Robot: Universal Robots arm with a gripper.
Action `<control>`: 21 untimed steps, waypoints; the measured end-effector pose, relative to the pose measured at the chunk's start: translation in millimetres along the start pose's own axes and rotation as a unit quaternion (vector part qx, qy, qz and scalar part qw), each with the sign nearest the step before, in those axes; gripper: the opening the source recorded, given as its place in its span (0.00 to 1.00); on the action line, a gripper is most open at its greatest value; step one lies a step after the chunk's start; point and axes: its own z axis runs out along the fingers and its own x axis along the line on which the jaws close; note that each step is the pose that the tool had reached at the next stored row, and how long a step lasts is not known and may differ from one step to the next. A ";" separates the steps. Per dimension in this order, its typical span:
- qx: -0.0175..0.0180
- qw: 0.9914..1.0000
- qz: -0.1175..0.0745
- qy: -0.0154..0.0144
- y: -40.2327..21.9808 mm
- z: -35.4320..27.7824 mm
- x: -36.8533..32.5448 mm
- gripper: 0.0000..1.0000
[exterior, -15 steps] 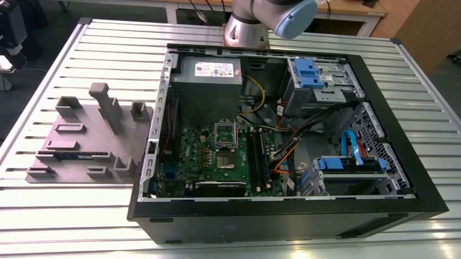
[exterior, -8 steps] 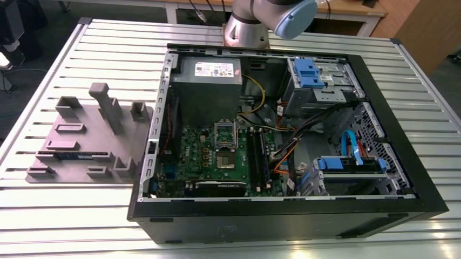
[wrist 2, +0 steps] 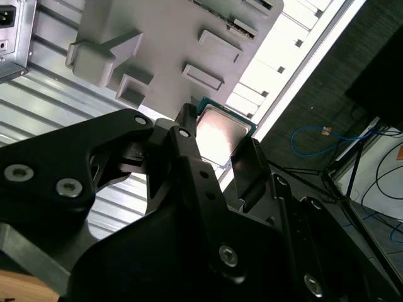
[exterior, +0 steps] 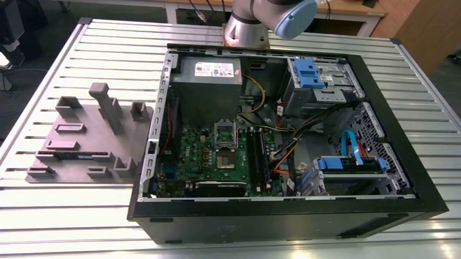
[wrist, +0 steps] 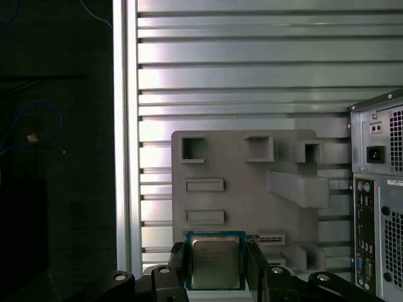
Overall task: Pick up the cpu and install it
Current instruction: 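Pick up the cpu and move it towards the insertion slot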
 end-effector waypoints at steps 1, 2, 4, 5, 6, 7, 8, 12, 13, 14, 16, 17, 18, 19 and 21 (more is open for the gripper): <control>0.000 1.000 0.000 0.000 0.0 -1.0 -0.1 0.47; 0.000 1.000 0.000 0.000 0.1 -2.1 -0.1 0.47; 0.000 1.000 0.000 0.000 0.2 -5.0 -0.1 0.47; 0.000 1.000 0.000 0.000 0.2 -6.7 -0.2 0.47; 0.000 1.000 0.000 0.000 0.2 -8.2 -0.2 0.47; 0.000 1.000 0.000 0.000 0.3 -9.9 -0.2 0.47; 0.000 1.000 0.000 0.000 0.3 -11.6 -0.3 0.47; 0.000 1.000 0.000 0.000 0.5 -18.9 -0.6 0.47; 0.000 1.000 0.000 0.000 0.6 -20.8 -0.6 0.47; 0.000 1.000 0.000 0.000 0.6 -22.6 -0.7 0.47; 0.000 1.000 0.000 0.000 0.7 -25.5 -0.8 0.47; 0.000 1.000 0.000 0.000 0.7 -26.7 -0.8 0.47; 0.000 1.000 0.000 0.000 0.7 -28.0 -0.8 0.47; 0.000 1.000 0.000 0.000 0.8 -29.0 -0.8 0.47; 0.000 1.000 0.000 0.000 0.8 -29.2 -0.9 0.47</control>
